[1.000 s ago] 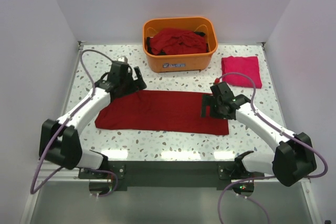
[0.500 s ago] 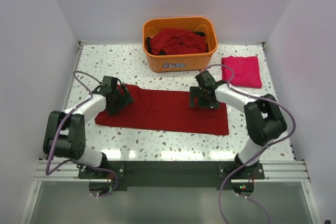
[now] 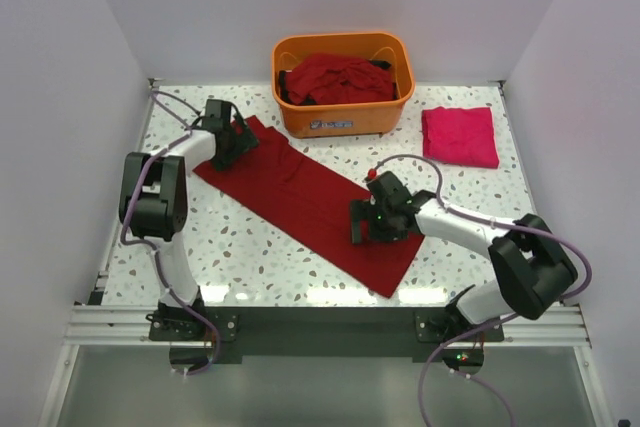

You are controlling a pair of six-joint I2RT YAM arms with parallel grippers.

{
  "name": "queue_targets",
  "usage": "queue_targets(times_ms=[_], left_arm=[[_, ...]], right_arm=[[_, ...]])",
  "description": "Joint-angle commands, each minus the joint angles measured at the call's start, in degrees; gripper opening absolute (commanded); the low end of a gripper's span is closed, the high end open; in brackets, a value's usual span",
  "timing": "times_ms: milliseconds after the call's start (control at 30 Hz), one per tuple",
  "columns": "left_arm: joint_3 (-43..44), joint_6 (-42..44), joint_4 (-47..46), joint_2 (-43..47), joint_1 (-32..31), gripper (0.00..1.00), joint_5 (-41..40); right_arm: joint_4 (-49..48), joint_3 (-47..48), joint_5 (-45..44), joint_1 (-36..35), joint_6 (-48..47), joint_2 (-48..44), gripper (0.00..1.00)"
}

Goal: Fold and stack the t-shirts
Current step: Fold the tshirt

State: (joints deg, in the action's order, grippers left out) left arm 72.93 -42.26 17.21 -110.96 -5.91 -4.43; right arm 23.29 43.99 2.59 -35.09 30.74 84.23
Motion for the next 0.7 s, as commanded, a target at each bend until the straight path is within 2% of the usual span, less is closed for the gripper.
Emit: queue_targets(times_ms=[0, 167, 233, 400, 467, 500, 533, 600, 667], left_arm=[[2.83, 1.74, 2.91, -8.04, 1.34, 1.00, -2.08], [1.52, 1.65, 2.39, -5.94, 2.04, 1.00, -3.04], [2.04, 2.61, 3.43, -4.36, 2.05, 1.00, -3.39], [4.68, 5.61, 6.85, 4.49, 1.43, 1.00, -0.41], [3.72, 5.70, 9.23, 8.63, -0.58, 1.00, -1.02], [2.41, 6.05, 9.94, 13.52, -1.81, 1.00, -2.15], [-0.91, 5.96, 10.21, 16.27, -5.22, 1.00, -2.95], [-4.35, 6.49, 10.73, 23.98, -9.97, 1.00, -4.88], [-9.01, 4.73, 11.70, 28.41, -17.88, 1.00, -5.42]], right_arm=[[4.93, -4.34, 6.29, -5.59, 7.30, -0.55, 0.99], [8.08, -2.25, 0.68, -7.62, 11.18, -4.85, 0.99], [11.67, 2.05, -3.62, -7.62, 10.14, -6.08, 0.99], [15.56, 11.46, -6.72, -7.54, 7.58, -10.65, 0.99], [17.92, 13.39, -9.96, -7.10, 8.19, -12.41, 0.99], [18.98, 13.67, -10.84, -6.49, 8.37, -12.77, 0.99], [20.81, 13.84, -11.20, -5.70, 8.28, -13.21, 0.99], [22.23, 12.97, -10.50, -1.14, 7.15, -14.61, 0.99], [22.94, 10.26, -8.49, 5.25, 5.91, -16.19, 0.99]])
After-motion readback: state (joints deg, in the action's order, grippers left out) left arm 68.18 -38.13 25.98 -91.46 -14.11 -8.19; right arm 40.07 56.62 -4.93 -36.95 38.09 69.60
